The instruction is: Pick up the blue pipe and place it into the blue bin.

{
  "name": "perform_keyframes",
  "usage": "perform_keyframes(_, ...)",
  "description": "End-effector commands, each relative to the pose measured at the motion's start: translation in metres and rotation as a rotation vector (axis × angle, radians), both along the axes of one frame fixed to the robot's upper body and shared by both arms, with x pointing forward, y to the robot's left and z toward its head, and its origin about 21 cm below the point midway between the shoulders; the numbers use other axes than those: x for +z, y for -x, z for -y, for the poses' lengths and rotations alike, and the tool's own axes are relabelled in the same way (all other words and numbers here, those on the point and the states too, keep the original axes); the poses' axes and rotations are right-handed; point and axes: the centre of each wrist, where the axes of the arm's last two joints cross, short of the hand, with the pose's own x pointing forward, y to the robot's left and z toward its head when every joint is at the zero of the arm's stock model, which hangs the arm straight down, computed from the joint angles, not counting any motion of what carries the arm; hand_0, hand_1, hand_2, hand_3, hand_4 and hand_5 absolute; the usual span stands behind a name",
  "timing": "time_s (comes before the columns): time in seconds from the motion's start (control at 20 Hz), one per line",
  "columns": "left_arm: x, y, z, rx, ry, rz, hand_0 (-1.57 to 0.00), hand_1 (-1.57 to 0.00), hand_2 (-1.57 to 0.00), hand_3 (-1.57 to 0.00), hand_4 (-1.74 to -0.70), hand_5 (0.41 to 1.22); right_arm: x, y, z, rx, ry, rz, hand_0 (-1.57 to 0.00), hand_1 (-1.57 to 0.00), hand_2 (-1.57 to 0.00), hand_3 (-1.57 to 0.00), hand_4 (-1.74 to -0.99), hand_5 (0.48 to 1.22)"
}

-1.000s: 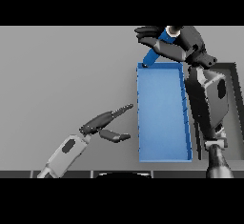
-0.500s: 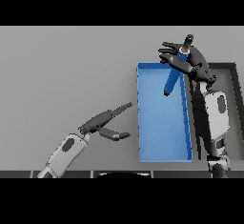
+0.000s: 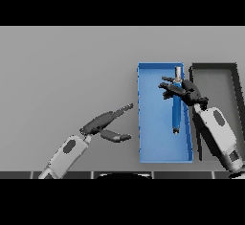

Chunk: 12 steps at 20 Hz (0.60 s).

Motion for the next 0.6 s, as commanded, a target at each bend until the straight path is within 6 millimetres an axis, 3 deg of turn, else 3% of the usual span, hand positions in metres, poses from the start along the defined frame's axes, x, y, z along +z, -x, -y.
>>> perform_keyframes(0.0,0.001,-0.001,-0.002,-0.003,-0.003,0.002,0.0,0.0,0.0,0.0,-0.89,0.453,-0.002,-0.001,0.0,-0.015,-0.003,-0.053,-1.31,-1.17,-1.11,-0.9,-1.503,1.15)
perform_keyframes(0.1,0.004,0.0,0.001,-0.007,-0.001,0.01,0.0,0.0,0.0,0.0,-0.89,0.453,-0.01,0.002,-0.003,-0.018,0.014,-0.151,-0.84,-0.75,-0.71,-0.57,-1.392,1.176)
perform_keyframes(0.2,0.004,0.0,-0.001,-0.001,-0.007,-0.002,0.0,0.0,0.0,0.0,-0.89,0.453,-0.01,0.0,-0.005,0.028,0.044,-0.184,-0.53,-0.48,-0.46,-0.37,-1.285,1.141)
perform_keyframes(0.35,0.007,-0.001,0.002,0.002,0.003,0.003,0.0,0.0,0.0,0.0,-0.89,0.454,-0.012,0.004,-0.007,0.1,0.162,-0.183,-0.27,-0.24,-0.23,-0.19,-1.179,0.975)
perform_keyframes(0.55,0.004,0.001,0.003,-0.006,-0.004,0.005,0.0,0.0,0.0,0.0,-0.9,0.45,-0.025,0.002,-0.011,0.152,0.304,-0.141,-0.11,-0.1,-0.09,-0.08,-1.125,0.821)
